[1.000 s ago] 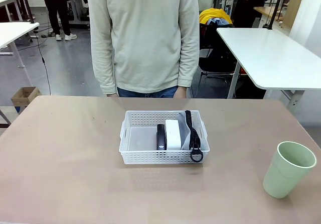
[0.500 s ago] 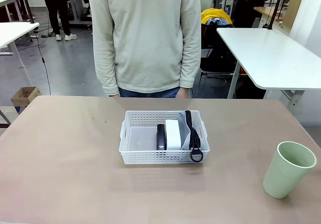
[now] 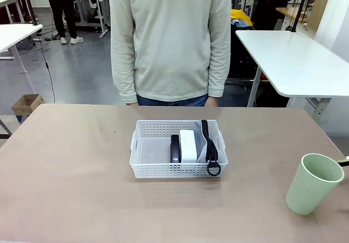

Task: Efficiently arrange items inside the basket to fit them all.
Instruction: Pick up the Reusable plastic cup and place it inside the Organizing basket.

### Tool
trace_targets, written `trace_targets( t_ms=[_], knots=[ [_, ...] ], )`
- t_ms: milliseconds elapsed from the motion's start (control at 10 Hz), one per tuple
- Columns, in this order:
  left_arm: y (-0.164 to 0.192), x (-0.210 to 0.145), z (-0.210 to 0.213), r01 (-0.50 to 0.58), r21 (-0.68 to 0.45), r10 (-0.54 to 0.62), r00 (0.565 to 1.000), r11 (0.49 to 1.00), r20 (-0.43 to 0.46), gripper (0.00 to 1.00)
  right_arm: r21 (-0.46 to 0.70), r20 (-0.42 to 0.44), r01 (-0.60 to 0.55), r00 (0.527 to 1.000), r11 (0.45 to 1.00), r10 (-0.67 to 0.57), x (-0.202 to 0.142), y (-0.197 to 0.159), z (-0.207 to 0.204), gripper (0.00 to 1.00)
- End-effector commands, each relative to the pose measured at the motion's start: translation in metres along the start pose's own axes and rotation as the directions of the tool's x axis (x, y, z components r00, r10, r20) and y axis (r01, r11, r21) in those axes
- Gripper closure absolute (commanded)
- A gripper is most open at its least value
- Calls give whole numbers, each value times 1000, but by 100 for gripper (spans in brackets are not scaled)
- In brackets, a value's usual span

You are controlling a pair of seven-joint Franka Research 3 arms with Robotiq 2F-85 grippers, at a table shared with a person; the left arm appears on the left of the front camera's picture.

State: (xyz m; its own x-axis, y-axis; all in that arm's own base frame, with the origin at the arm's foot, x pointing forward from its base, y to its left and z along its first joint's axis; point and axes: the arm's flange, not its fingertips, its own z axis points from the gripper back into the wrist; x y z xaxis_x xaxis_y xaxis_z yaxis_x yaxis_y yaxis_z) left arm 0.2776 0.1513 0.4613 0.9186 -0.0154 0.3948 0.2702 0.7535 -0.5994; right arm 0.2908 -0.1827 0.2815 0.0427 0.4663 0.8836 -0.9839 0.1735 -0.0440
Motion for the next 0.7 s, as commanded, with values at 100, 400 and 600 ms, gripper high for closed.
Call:
trace_targets(
  t_ms=[100, 400, 600],
  knots=[
    [3, -3, 2, 22, -4, -22, 1000, 1000, -7, 0, -12, 31, -51, 998, 999, 51, -11, 55, -67, 0],
    [3, -3, 2, 22, -4, -22, 1000, 1000, -7, 0, 144, 62, 4, 998, 990, -13, -22, 64, -96, 0],
    [3, -3, 2, 22, -4, -22, 1000, 1000, -7, 0, 210, 50, 3, 999, 978, -14, -24, 67, -106, 0]
  ],
)
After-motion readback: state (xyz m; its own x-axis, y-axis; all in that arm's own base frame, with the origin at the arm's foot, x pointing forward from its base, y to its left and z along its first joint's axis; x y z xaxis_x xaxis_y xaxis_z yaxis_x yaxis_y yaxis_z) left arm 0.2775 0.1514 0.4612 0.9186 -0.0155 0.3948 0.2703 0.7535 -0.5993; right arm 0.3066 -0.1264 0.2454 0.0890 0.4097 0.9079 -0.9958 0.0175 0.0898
